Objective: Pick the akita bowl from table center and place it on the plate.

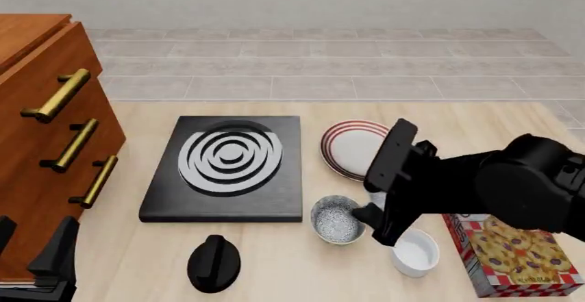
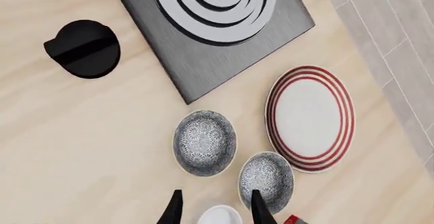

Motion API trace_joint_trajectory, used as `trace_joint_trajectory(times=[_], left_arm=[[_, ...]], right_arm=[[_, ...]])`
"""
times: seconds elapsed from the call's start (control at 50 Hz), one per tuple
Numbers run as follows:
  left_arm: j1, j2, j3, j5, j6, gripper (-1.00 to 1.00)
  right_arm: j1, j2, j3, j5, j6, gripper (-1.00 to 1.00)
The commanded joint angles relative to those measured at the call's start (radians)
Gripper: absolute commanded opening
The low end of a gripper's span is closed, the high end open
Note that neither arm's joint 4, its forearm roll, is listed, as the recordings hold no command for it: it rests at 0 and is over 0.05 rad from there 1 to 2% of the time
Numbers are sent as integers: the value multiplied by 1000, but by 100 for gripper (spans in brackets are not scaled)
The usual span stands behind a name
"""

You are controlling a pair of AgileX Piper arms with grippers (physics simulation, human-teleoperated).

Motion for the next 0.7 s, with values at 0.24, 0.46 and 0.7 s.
trace_joint_trajectory(times=[0.24,0.46,0.7], left_arm=[[0,0,0,0,0,100],[0,0,0,0,0,100],[0,0,0,0,0,100]], right_arm=[[96,244,-111,48,-58,100],[117,322,-106,27,-56,100],[118,358,-90,6,-50,100]])
